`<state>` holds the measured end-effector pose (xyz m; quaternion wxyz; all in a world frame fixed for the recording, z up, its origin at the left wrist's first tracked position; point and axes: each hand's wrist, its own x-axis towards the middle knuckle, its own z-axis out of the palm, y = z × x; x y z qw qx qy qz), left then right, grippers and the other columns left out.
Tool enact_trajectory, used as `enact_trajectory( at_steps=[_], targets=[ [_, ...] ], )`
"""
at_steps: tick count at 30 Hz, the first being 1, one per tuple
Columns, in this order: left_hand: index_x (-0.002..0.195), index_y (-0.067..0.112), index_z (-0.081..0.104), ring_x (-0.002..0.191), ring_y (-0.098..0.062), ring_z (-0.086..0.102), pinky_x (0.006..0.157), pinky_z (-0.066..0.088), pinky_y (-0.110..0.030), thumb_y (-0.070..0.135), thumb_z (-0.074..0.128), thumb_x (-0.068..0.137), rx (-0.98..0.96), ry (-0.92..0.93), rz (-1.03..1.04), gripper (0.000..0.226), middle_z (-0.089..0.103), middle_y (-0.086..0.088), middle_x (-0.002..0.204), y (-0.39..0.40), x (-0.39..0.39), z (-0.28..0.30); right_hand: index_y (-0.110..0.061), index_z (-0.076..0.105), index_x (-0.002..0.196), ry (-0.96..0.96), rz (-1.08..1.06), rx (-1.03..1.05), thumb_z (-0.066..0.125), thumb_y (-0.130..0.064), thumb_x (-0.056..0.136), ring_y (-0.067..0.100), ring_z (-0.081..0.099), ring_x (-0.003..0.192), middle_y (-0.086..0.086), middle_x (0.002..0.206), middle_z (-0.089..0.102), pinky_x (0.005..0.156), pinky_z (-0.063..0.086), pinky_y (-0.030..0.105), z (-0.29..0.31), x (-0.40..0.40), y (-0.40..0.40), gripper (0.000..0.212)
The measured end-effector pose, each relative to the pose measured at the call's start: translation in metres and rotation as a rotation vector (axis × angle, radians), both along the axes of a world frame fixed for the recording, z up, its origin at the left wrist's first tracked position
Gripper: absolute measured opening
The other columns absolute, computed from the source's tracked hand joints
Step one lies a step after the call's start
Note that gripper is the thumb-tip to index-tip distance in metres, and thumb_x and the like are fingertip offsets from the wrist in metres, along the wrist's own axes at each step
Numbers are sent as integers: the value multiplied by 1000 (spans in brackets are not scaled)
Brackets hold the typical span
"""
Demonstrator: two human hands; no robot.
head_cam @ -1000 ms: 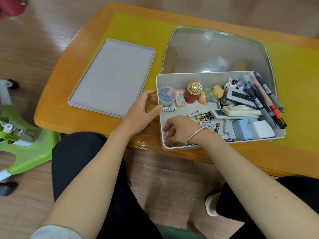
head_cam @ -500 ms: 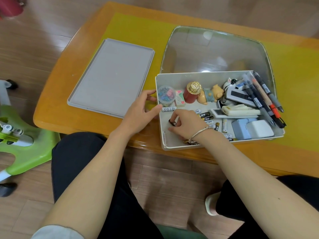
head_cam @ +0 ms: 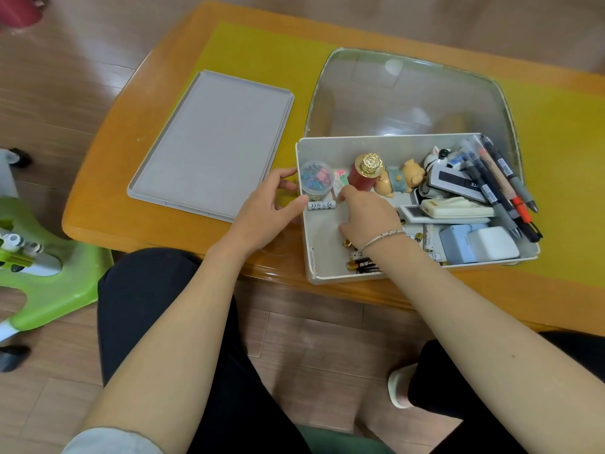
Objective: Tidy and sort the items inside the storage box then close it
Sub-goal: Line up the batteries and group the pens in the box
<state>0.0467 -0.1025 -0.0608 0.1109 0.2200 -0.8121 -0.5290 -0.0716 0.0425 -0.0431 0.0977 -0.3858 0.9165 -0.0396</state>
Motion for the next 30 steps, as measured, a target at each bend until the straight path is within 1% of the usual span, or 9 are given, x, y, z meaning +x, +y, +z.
enact_trajectory(
  at_steps=[6,10,13,17,19,23,25,27,30],
  targets=[
    [137,30,38,101,-17,60,80,56,-32,40,56,93,-7,5,-4,48,50,16,111,-1,-1,-1,-21,51,121,-77,82,-37,62,-24,84,29,59,97,9,102,63,72,44,33,-4,-1,-7,39],
    [137,30,38,100,-15,60,80,55,-30,40,57,93,-20,7,-2,49,50,20,109,-1,-1,-1,-19,61,100,-67,112,17,66,-39,81,24,57,92,5,98,59,68,37,28,-6,-1,-13,28],
    [137,29,38,101,-15,60,80,54,-28,40,57,93,-23,8,4,48,50,19,109,-1,-2,-2,-18,61,90,-70,130,47,68,-46,78,21,54,85,2,91,52,67,37,29,-7,1,-16,32],
    [136,29,39,97,-16,62,75,53,-24,39,57,93,-19,18,-2,48,51,19,109,-1,-1,-2,-17,58,81,-78,173,57,64,-40,83,25,58,90,8,90,64,67,38,28,-7,3,-19,24],
    [136,30,38,96,-16,62,75,54,-26,40,56,93,-26,11,-5,48,51,17,110,-2,-1,-2,-15,62,92,-80,188,41,63,-33,84,26,58,91,9,92,65,68,38,27,-7,3,-17,19],
    [135,31,38,95,-15,63,71,53,-20,40,56,93,-31,1,-7,47,50,19,108,-2,-2,-2,-22,60,111,-188,191,-43,64,-27,77,21,54,84,3,86,61,71,43,28,0,1,-8,35],
    [136,30,38,97,-15,62,71,52,-18,40,56,93,-34,2,-7,47,50,19,108,-2,-2,-2,-21,64,106,-241,176,-99,67,-27,75,15,51,76,-1,76,58,69,43,27,5,0,-6,31],
    [136,30,38,97,-16,62,77,54,-26,40,57,93,-30,5,-7,48,51,14,112,-2,-1,-1,-19,64,95,-315,149,-108,69,-25,72,12,52,68,-2,72,59,63,43,26,10,0,-4,24],
    [137,29,37,98,-16,61,81,54,-31,41,56,93,-32,-11,-4,50,51,13,113,-2,-1,0,-20,58,87,-387,164,33,69,-27,73,10,54,63,-9,68,55,53,38,20,12,3,0,19]
  ],
)
